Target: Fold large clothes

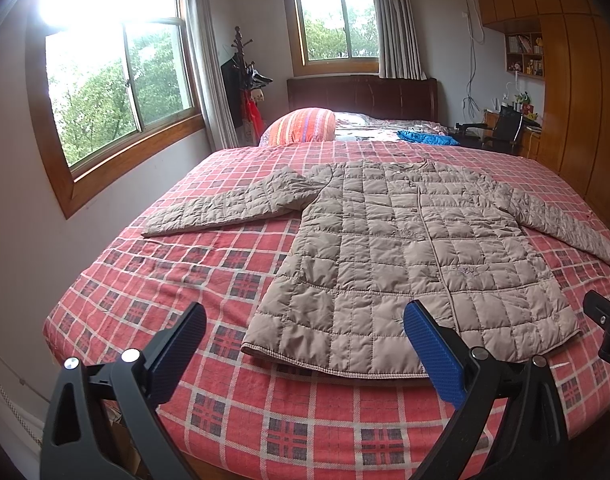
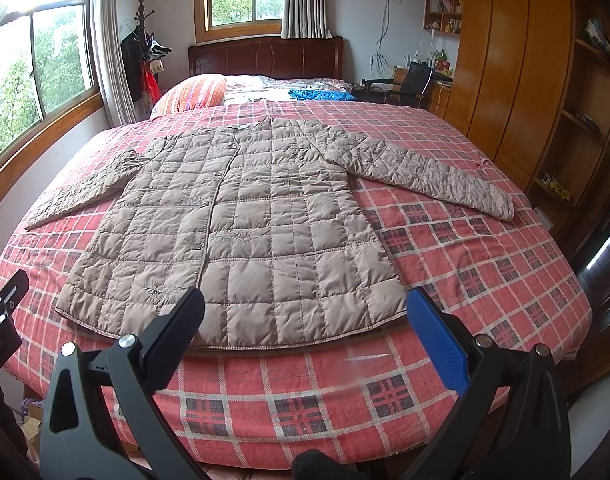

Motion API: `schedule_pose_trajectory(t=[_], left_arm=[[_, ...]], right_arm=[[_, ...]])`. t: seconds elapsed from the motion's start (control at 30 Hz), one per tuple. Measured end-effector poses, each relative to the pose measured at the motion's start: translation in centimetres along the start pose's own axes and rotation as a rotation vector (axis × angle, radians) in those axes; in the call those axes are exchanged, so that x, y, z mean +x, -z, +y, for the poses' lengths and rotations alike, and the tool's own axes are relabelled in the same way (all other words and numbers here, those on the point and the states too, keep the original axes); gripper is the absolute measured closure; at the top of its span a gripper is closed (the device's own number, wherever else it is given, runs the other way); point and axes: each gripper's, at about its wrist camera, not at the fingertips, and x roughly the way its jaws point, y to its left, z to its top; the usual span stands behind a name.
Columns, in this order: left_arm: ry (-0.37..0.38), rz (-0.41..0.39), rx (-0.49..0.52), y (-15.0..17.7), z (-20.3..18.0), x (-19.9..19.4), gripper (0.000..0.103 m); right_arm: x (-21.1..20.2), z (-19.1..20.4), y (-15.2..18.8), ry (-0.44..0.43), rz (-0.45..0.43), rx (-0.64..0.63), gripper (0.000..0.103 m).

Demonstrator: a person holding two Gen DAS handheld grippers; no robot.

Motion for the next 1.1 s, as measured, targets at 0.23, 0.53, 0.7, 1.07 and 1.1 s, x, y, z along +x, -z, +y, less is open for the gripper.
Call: schedule_pose_trajectory(t=[0.23,0.53,0.7,1.07,1.1], left_arm=[[0.000,0.001,0.000,0.0,-0.1,0.1,0.004],[-0.001,0.001,0.000,0.0,-0.3,0.1,0.004],[0.001,0.004,0.001,0.0,0.2,0.1,0.004],[0.121,0.045,-0.015,0.4,0.0,1.4,0.004],[0.127,0.056,-0.015,0.1,-0.2,1.7,0.004]], right_arm=[[-0.1,0.2,0.0,0.000,0.000,0.000,0.003],[0.0,0.5,0.0,-0.002,-0.001,0.000,0.003],[0.0,0.4,0.0,-0.002,-0.001,0.001,0.003],[1.9,0.0,0.2,-0.110,0.065,0.043,0.003],[2.3,-0.6,0.1,-0.115,0.073,0.062,0.003]])
